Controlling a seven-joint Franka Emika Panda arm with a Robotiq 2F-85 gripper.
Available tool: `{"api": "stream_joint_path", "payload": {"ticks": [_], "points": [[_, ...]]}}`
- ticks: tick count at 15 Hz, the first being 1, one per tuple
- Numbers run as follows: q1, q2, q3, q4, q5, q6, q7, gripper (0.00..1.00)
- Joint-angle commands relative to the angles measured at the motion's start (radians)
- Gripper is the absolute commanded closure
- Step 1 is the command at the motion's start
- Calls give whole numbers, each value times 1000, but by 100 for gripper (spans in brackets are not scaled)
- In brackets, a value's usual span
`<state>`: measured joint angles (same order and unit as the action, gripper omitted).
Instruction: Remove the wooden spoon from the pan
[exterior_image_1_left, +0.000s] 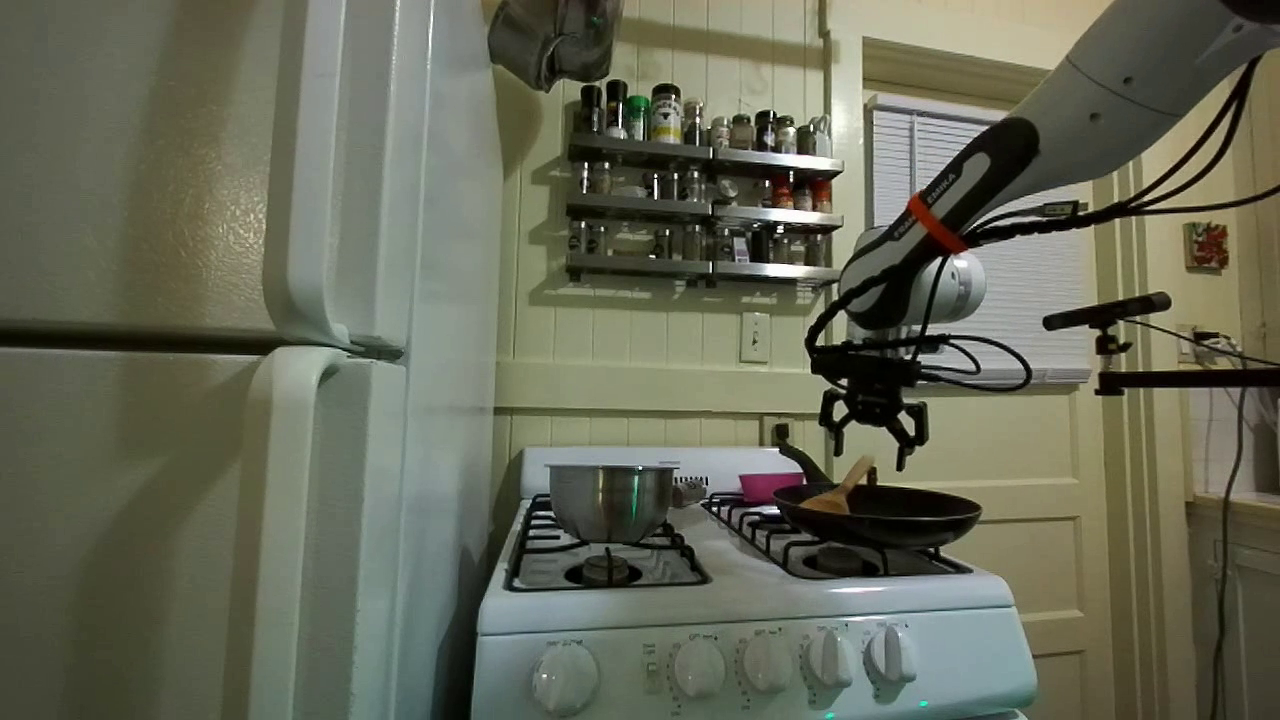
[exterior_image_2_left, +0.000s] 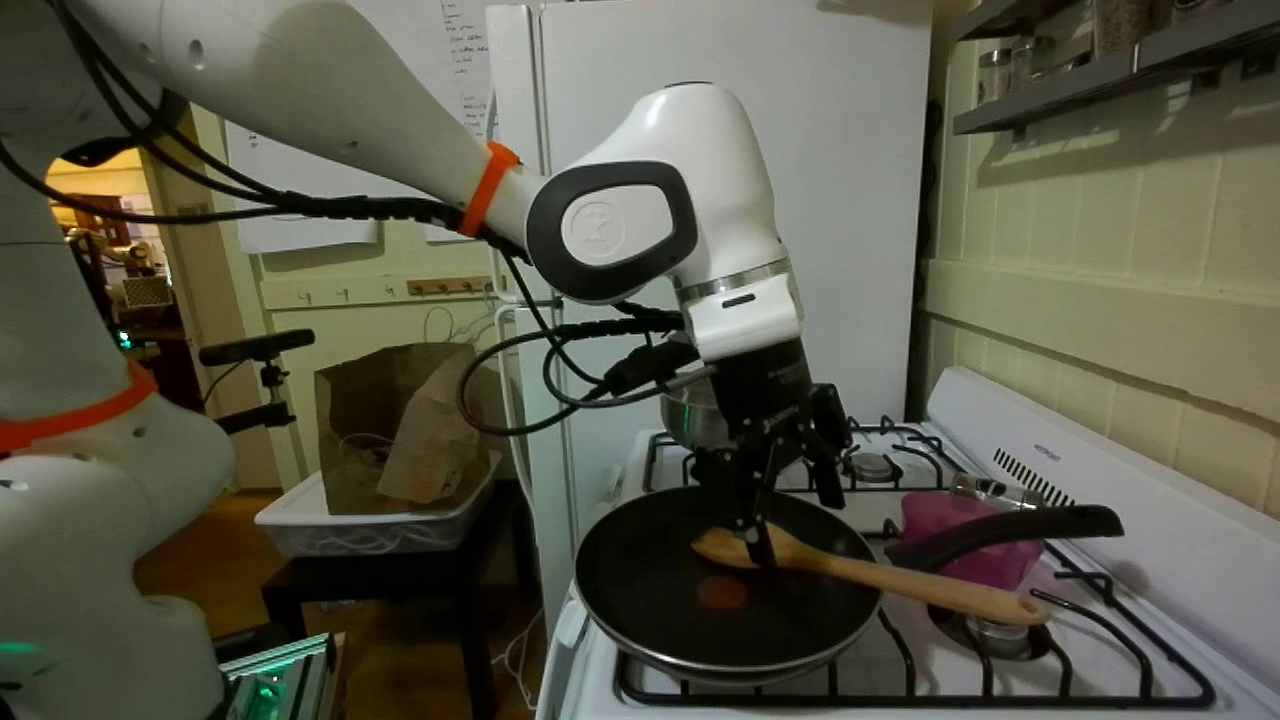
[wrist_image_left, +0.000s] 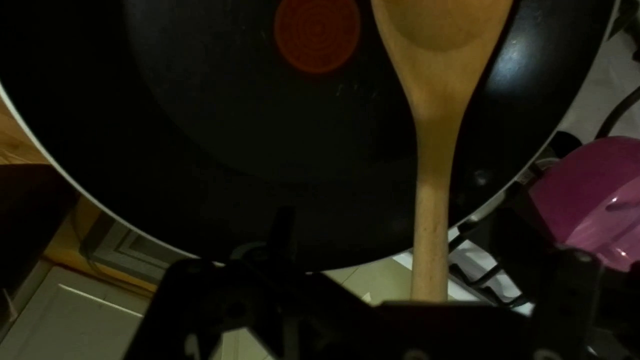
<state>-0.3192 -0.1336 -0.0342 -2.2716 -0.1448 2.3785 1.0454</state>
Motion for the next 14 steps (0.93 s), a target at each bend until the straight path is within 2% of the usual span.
{"api": "stream_joint_path", "payload": {"ticks": [1, 3, 5, 7, 8, 11, 14], "points": [[41, 52, -38, 22, -25, 43, 19, 30], [56, 70, -49, 30, -22, 51, 13, 48], [69, 87, -55, 38, -23, 56, 10, 53], [82, 97, -60, 43, -22, 54, 5, 62], [87, 103, -63, 47, -21, 50, 3, 57], [101, 116, -71, 51, -17, 43, -3, 55], [107, 126, -80, 53, -18, 41, -3, 60]]}}
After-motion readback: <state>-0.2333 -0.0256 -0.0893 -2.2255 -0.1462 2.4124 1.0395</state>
